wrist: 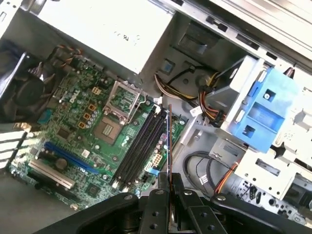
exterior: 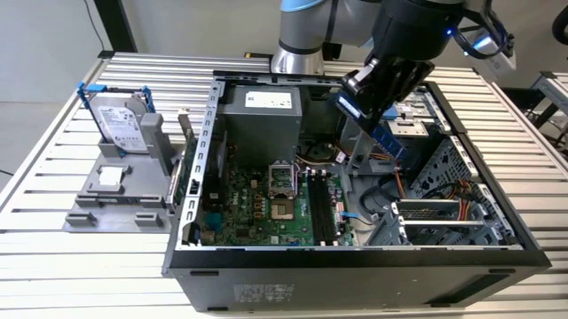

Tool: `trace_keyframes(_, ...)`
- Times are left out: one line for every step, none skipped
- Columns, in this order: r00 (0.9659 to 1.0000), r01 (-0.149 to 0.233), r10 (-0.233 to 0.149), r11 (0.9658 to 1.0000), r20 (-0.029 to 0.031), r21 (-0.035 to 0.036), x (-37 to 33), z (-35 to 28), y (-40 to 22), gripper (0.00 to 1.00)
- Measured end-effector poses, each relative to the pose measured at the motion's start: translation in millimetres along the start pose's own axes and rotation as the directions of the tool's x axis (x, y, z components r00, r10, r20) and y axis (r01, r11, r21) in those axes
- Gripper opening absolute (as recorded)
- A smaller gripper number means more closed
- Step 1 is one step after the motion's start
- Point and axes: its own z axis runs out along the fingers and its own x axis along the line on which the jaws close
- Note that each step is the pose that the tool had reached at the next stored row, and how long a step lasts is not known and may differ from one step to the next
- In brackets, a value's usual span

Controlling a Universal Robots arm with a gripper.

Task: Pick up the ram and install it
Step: 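Insert the ram into the slot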

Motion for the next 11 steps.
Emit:
trace_keyframes(0.9998,-0.018,0.018,0.9998,0.0010,0.0001,0.0,0.0,0.0,0.00)
trace_keyframes(0.9993,-0.037,0.037,0.9993,0.0021,0.0001,0.0,0.0,0.0,0.00)
trace_keyframes(0.9985,-0.055,0.055,0.9985,0.0031,0.0002,0.0,0.0,0.0,0.00)
trace_keyframes(0.9973,-0.074,0.074,0.9973,0.0042,0.0001,0.0,0.0,0.0,0.00)
trace_keyframes(0.9957,-0.092,0.092,0.9957,0.0053,0.0001,0.0,0.0,0.0,0.00)
trace_keyframes(0.9939,-0.110,0.110,0.9939,0.0063,0.0001,0.0,0.0,0.0,0.00)
trace_keyframes(0.9917,-0.128,0.128,0.9918,0.0073,0.0000,0.0,0.0,0.0,0.00)
trace_keyframes(0.9893,-0.146,0.146,0.9893,0.0083,-0.0001,0.0,0.0,0.0,0.00)
trace_keyframes(0.9865,-0.164,0.164,0.9865,0.0093,-0.0001,0.0,0.0,0.0,0.00)
trace_keyframes(0.9833,-0.182,0.182,0.9833,0.0104,-0.0003,0.0,0.0,0.0,0.00)
trace_keyframes(0.9798,-0.200,0.200,0.9798,0.0115,-0.0004,0.0,0.0,0.0,0.00)
